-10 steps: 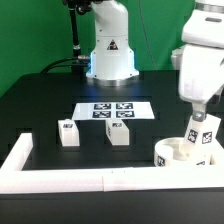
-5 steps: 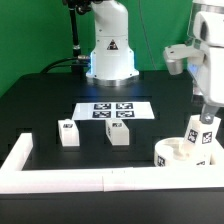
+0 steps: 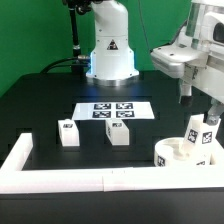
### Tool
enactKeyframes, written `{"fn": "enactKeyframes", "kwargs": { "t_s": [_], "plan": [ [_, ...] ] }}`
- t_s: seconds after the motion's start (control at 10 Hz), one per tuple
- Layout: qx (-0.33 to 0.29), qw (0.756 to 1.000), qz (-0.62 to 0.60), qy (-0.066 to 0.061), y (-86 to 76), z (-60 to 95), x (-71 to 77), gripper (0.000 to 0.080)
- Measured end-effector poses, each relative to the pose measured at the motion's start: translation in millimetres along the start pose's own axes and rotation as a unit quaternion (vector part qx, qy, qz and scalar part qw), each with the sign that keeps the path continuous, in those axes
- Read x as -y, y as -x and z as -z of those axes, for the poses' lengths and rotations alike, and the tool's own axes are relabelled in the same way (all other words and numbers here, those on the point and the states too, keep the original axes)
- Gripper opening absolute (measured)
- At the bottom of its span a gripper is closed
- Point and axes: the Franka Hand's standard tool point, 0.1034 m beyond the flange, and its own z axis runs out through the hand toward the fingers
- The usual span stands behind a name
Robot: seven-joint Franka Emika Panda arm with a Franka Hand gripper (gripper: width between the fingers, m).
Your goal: Assemble stool
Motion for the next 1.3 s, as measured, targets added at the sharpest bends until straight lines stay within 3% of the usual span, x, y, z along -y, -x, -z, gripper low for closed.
{"fn": "enactKeyframes", "kwargs": {
  "t_s": [0.4, 0.5, 0.7, 0.8, 1.1, 1.2, 1.3],
  "plan": [
    [0.002, 1.0, 0.008, -0.002, 1.6, -1.8, 1.0, 0.0649],
    [0.007, 0.999, -0.013, -0.028, -13.3, -7.4, 10.6, 0.0649],
    [0.018, 0.994, -0.024, -0.107, -48.5, -15.7, 18.7, 0.0649],
    [0.015, 0.994, -0.021, -0.102, -56.7, -15.4, 5.0, 0.0649],
    [0.009, 0.996, -0.03, -0.081, -42.6, -22.7, 1.2, 0.0649],
    [0.004, 0.998, -0.038, -0.055, -33.3, -17.2, -5.2, 0.0649],
    [-0.005, 0.999, -0.043, -0.016, -19.3, -11.5, -11.2, 0.0649]
  ]
}}
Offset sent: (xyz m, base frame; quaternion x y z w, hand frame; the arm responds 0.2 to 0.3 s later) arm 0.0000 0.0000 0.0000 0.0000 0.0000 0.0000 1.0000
